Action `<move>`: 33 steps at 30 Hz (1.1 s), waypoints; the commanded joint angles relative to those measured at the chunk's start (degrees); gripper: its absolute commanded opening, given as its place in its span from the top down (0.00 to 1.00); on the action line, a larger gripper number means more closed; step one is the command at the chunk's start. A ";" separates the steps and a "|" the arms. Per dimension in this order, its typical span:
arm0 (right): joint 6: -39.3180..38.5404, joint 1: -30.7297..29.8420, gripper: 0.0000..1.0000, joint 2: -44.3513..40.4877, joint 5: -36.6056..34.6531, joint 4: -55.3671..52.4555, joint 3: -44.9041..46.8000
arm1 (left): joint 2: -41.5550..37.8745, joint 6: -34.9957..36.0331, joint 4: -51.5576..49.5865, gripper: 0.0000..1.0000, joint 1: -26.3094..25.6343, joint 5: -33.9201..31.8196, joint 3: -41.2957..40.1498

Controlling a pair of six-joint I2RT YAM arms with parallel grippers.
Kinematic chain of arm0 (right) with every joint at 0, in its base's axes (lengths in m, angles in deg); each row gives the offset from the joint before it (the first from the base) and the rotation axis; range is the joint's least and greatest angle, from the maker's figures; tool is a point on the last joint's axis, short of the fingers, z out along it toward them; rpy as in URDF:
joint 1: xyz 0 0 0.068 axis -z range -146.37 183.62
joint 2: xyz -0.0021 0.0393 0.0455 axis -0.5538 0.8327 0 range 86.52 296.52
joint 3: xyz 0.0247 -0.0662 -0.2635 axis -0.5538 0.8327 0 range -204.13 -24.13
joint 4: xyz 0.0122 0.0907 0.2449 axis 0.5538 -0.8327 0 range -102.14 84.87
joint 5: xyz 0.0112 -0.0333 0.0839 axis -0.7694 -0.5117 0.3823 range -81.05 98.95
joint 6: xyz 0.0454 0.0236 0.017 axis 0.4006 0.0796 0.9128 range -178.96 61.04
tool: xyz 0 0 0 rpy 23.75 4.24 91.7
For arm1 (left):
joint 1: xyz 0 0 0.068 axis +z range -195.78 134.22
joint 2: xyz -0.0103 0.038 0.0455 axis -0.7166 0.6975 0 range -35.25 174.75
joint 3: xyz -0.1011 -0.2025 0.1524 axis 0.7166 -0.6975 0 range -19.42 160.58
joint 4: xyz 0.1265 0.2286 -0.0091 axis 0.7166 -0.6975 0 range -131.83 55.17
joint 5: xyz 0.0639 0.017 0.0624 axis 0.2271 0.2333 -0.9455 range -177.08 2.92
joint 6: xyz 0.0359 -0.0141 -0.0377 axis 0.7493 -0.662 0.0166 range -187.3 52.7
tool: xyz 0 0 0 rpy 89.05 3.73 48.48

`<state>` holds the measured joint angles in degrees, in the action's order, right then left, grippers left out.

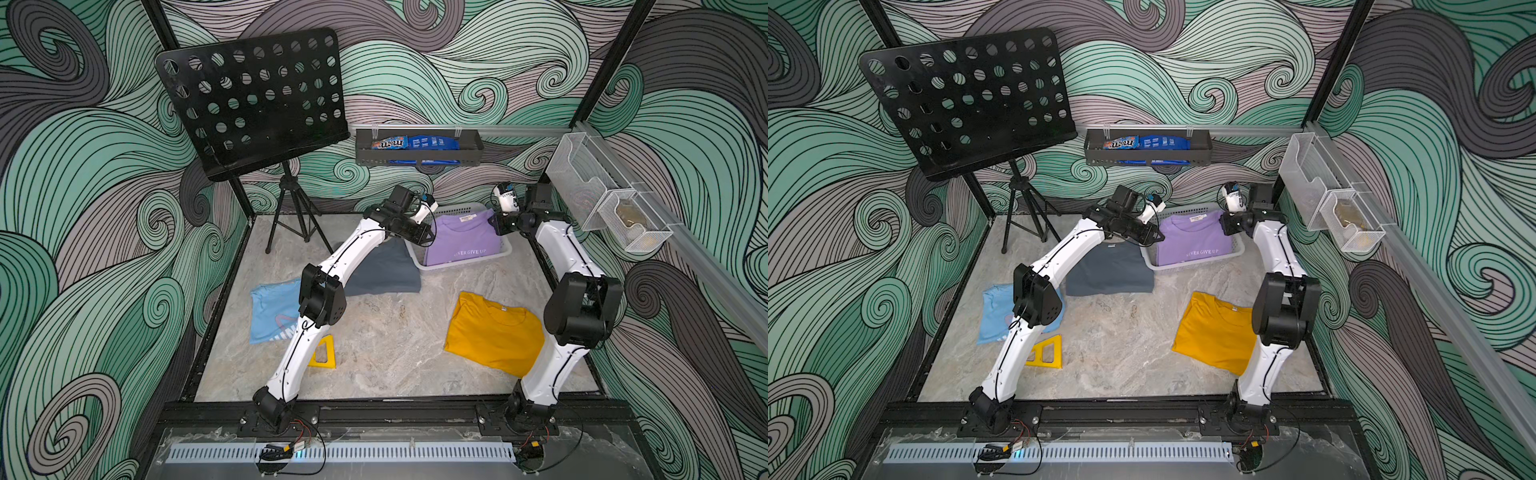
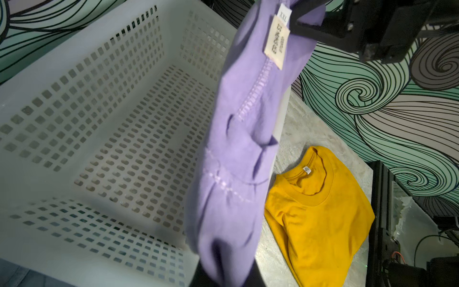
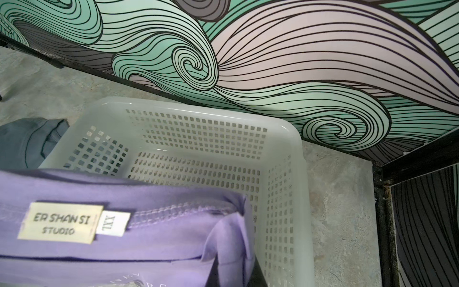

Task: Put the folded t-shirts into the basket
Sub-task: Place the T-shirt in the bin.

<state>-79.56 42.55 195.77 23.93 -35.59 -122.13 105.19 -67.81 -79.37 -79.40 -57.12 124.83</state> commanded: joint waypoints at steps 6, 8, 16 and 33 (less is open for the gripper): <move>1.51 0.62 1.00 3.68 -3.78 3.51 -2.31 | 1.99 1.13 -1.44 1.00 0.57 -3.76 0.87; 1.87 0.53 1.00 5.20 -4.05 3.77 -3.07 | 2.85 2.33 -0.61 1.00 0.73 -5.58 1.22; 2.47 -1.43 0.95 11.46 -7.13 7.39 -6.58 | 6.14 5.89 4.74 0.93 1.54 -10.65 2.09; -0.51 -4.05 0.47 22.08 -10.51 9.11 -21.37 | 6.58 13.55 11.55 0.43 0.78 -22.04 4.57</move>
<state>-78.93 38.77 221.47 12.15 -25.30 -141.30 114.61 -55.20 -66.60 -78.48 -78.61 127.34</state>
